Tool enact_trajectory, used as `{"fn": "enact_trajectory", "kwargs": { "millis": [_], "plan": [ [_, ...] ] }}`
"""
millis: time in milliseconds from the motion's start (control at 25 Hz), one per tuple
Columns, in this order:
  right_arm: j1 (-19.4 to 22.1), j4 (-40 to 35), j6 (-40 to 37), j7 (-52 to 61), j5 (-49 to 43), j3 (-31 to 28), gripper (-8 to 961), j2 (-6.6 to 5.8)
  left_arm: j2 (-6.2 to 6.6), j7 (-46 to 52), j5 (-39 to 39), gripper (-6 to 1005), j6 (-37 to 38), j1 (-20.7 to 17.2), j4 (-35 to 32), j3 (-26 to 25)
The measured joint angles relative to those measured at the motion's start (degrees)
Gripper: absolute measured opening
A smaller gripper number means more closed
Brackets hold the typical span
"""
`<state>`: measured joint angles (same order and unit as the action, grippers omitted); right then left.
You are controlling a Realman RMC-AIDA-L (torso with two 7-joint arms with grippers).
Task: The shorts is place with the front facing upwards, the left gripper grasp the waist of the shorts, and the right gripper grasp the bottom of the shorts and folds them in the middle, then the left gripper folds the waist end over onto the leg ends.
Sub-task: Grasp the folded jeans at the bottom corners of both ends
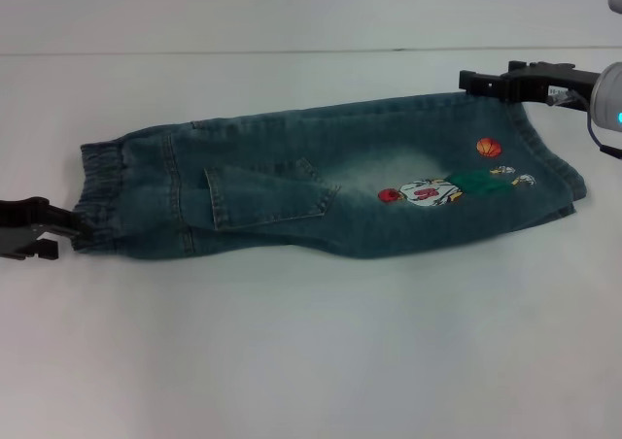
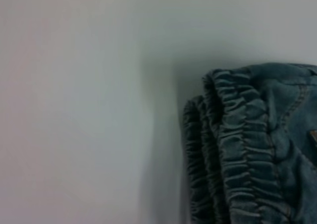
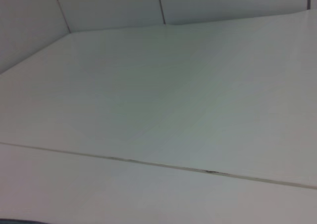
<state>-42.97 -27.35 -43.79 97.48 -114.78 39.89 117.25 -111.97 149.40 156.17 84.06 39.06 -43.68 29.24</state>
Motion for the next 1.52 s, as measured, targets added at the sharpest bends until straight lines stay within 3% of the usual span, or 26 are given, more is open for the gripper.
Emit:
{"fn": "enact_trajectory", "kwargs": {
  "millis": [600,1200,1360,1520],
  "plan": [
    [0.0,0.2,-0.3,0.0,0.0,0.0,904,0.06,-0.67,-1.6,-0.7,551,-2.5,1.0,2.3,0.0],
    [0.4,-0.2,-3.6,-0.1,-0.2,0.0,905,0.51,-1.46,-5.1,-2.2,417,-5.8,1.4,3.3,0.0],
    [2.3,-2.6,-13.8,0.4,-0.4,0.0,905,-0.70,-1.59,-6.2,-2.3,381,-6.0,1.3,3.5,-0.1],
    [4.8,-5.5,-26.8,0.8,-0.4,0.1,905,-3.04,-1.73,-7.4,-2.9,195,-6.2,1.2,3.5,0.1]
  ]
}}
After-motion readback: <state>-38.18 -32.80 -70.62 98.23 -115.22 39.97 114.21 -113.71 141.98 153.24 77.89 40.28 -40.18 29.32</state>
